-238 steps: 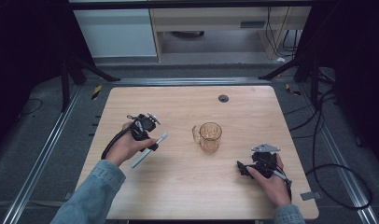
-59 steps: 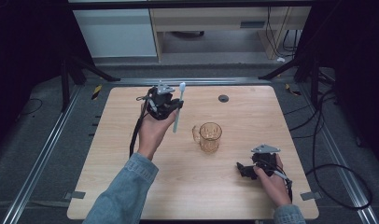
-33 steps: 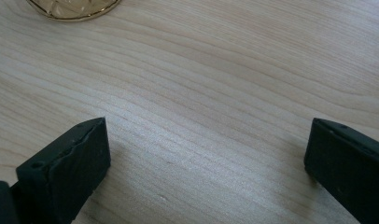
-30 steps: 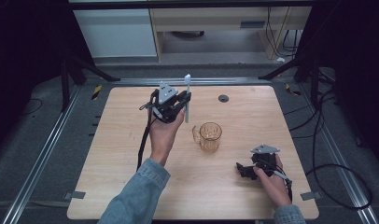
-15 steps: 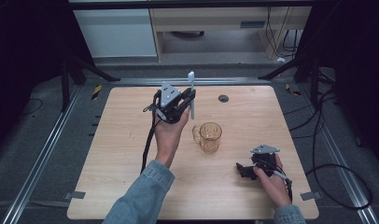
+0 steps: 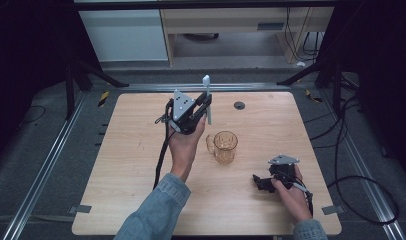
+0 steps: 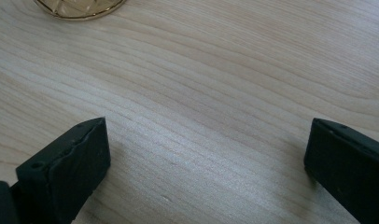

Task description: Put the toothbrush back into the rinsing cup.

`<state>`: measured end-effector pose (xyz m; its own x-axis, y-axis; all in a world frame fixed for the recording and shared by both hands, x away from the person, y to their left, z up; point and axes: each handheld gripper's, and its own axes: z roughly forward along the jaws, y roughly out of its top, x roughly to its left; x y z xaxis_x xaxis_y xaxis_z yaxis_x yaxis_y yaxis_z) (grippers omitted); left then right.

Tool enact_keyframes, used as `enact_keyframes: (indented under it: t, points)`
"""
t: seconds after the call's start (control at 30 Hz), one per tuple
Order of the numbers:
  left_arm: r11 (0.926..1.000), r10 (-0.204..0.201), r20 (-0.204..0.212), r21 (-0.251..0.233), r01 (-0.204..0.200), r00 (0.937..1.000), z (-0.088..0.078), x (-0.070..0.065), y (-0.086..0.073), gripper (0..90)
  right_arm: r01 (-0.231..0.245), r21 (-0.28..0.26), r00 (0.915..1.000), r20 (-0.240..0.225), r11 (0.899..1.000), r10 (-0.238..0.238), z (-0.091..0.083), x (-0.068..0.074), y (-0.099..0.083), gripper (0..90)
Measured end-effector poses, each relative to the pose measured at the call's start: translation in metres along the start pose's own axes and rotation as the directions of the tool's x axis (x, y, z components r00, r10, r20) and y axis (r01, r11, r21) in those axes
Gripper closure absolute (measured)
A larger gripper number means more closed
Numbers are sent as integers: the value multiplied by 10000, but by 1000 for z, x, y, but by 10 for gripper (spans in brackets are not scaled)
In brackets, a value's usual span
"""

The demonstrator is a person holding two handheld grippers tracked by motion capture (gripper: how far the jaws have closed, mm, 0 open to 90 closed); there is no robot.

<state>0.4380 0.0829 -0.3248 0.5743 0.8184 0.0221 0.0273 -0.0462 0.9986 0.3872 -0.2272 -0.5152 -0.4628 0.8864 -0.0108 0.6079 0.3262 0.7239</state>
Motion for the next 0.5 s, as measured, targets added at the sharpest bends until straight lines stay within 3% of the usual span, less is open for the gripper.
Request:
enact_keyframes:
  t: [0.5]
  points:
    - [9996,-22,127,-272,25,9999,0,-7,-20,792,83,-33,10000,-48,10000,-83,1,0,0,6]
